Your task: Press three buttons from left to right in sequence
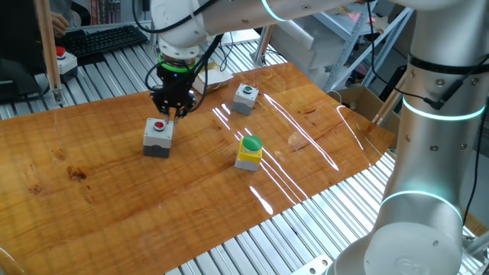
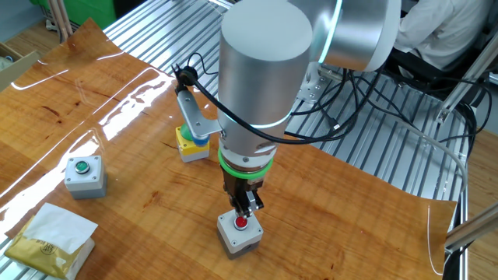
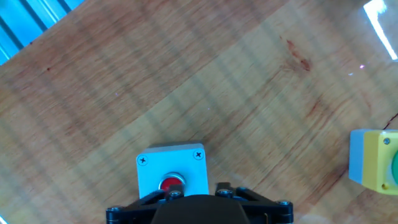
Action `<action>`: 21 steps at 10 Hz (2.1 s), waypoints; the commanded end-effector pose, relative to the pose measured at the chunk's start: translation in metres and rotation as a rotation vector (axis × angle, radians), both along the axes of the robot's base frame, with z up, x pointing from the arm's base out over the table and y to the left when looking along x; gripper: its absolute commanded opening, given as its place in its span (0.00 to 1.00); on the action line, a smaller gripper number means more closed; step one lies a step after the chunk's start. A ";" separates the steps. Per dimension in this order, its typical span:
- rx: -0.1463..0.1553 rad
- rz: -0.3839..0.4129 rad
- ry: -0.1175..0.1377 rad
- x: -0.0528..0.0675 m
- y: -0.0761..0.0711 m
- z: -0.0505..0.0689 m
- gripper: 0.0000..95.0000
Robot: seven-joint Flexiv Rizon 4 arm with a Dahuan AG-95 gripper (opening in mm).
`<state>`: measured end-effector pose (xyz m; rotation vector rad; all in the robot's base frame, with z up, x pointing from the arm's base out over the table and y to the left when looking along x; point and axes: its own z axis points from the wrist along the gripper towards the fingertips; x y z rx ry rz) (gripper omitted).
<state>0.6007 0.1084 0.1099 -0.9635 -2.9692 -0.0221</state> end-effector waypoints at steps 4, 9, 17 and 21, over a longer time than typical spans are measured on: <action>0.003 0.001 -0.008 0.002 0.003 -0.007 0.60; -0.002 0.016 -0.008 0.002 0.001 -0.009 0.80; 0.009 0.021 -0.015 -0.002 -0.009 -0.018 0.80; 0.014 0.014 -0.015 -0.002 -0.010 -0.019 0.80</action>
